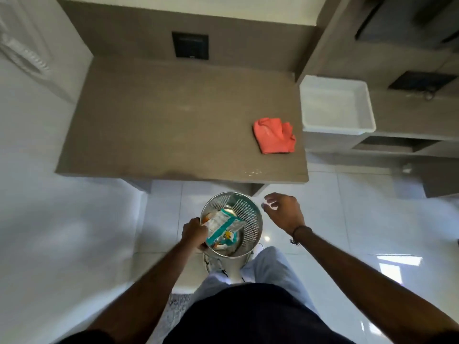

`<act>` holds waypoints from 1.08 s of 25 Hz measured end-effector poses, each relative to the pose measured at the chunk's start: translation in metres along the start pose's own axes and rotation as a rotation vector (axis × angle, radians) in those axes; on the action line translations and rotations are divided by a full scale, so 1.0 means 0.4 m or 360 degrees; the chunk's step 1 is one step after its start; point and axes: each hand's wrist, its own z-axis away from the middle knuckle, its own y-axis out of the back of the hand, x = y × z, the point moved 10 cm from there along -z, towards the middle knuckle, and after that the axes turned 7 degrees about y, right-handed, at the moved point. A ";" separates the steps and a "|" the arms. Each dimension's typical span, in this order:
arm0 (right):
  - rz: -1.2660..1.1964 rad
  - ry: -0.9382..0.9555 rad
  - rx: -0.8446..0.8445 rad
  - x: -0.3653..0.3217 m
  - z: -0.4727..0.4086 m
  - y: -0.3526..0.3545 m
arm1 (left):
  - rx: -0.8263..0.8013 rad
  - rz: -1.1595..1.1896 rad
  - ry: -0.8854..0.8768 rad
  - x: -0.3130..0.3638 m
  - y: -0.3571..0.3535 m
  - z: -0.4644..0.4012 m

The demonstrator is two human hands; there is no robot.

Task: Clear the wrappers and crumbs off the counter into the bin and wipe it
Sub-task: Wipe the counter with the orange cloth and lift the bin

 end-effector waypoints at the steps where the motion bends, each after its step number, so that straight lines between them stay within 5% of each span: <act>1: 0.0100 0.0156 0.0149 -0.033 -0.027 0.053 | 0.0025 -0.0015 -0.0001 0.003 0.006 -0.003; 5: 0.0666 0.0808 0.0590 -0.190 -0.167 0.209 | 0.0101 -0.0059 0.0027 0.001 0.018 -0.021; 11: 0.1290 0.0580 -0.0289 -0.154 -0.441 0.145 | 0.0086 0.0073 0.0232 -0.041 0.033 -0.037; 14: 0.1264 0.0587 -0.0337 -0.127 -0.483 0.145 | 0.0096 0.0060 0.0271 -0.052 0.037 -0.047; 18: 0.1217 0.0512 0.0041 -0.058 -0.373 0.166 | 0.0120 0.0056 0.0248 -0.046 0.037 -0.058; 22: 0.1046 0.0256 0.0034 -0.004 -0.239 0.107 | 0.0142 0.0087 0.0209 -0.030 0.042 -0.053; 27: 0.0601 0.0368 0.0035 -0.196 -0.168 -0.041 | 0.0134 0.0155 0.0193 -0.029 0.058 -0.036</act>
